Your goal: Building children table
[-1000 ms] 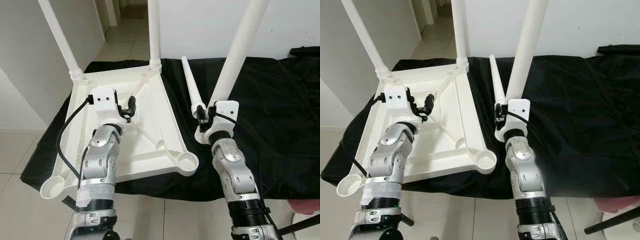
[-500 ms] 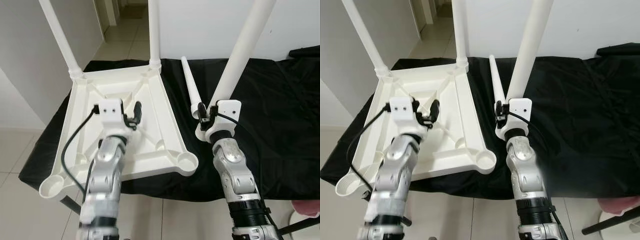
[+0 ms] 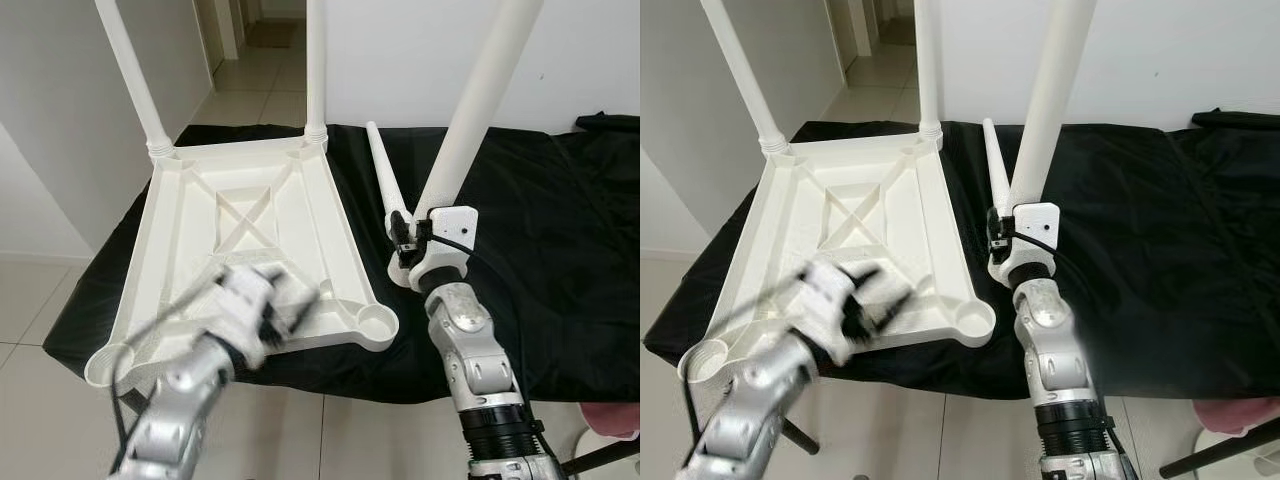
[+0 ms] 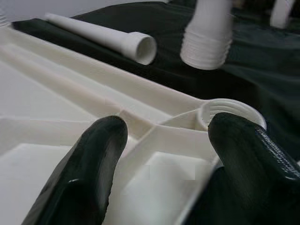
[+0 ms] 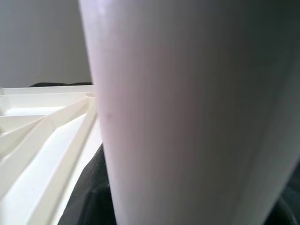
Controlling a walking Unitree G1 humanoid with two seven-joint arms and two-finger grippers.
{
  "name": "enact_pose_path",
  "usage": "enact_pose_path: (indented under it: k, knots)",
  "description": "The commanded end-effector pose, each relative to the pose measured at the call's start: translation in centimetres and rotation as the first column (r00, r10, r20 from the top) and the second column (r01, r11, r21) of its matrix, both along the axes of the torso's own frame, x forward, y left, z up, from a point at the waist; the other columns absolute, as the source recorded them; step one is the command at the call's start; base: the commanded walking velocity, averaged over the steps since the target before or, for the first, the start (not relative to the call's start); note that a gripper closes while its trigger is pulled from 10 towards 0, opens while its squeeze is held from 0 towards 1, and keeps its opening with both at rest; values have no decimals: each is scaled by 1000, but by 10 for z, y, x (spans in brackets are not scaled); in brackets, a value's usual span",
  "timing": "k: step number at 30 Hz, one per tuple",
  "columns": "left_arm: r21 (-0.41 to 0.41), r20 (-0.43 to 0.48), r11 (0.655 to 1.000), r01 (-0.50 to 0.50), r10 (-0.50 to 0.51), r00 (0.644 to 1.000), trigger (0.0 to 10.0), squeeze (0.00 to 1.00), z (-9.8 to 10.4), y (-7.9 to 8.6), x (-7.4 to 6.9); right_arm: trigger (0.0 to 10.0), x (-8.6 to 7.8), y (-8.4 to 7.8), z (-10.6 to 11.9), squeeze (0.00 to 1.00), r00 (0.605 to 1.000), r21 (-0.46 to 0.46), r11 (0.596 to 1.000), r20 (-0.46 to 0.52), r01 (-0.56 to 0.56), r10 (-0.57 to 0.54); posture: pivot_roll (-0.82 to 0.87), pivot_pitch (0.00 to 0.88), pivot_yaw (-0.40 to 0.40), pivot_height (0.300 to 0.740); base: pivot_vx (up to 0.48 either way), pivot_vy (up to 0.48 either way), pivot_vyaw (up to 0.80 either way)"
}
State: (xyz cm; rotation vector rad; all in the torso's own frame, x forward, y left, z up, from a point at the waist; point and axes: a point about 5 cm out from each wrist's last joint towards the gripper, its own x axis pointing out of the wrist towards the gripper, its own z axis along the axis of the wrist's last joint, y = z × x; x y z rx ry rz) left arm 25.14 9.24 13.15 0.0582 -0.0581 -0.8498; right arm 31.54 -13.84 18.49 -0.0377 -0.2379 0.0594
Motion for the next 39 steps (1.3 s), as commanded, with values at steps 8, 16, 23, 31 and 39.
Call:
enact_pose_path:
  k: [8, 16, 23, 31, 39]
  knots:
    - [78, -68, 989, 125, -120, 990, 10000, 0, -9, 5, -11, 10000, -1, -1, 2, 0, 1000, -8, 1000, 22, 11, -11, -14, 19, 60, 740, 0, 0, 0]
    - [199, -111, 954, 226, -207, 972, 10000, 0, -25, 12, -17, 10000, 0, -4, 2, 0, 999, -11, 1000, 24, 29, -29, -17, 25, 71, 740, 0, 0, 0]
    - [327, -152, 924, 197, -154, 976, 10000, 0, -36, 12, -6, 10000, -1, -4, 3, 0, 999, -12, 999, 29, 43, -43, -24, 33, 81, 740, 0, 0, 0]
    - [315, -152, 932, 178, -136, 979, 10000, 0, -31, 0, 5, 10000, 0, -4, 3, 0, 999, -16, 999, 29, 46, -46, -30, 31, 85, 740, 0, 0, 0]
    - [300, -119, 930, 210, -182, 976, 10000, 0, -25, -27, 13, 10000, 0, -1, 2, 0, 999, -19, 999, 30, 43, -43, -40, 20, 92, 740, 0, 0, 0]
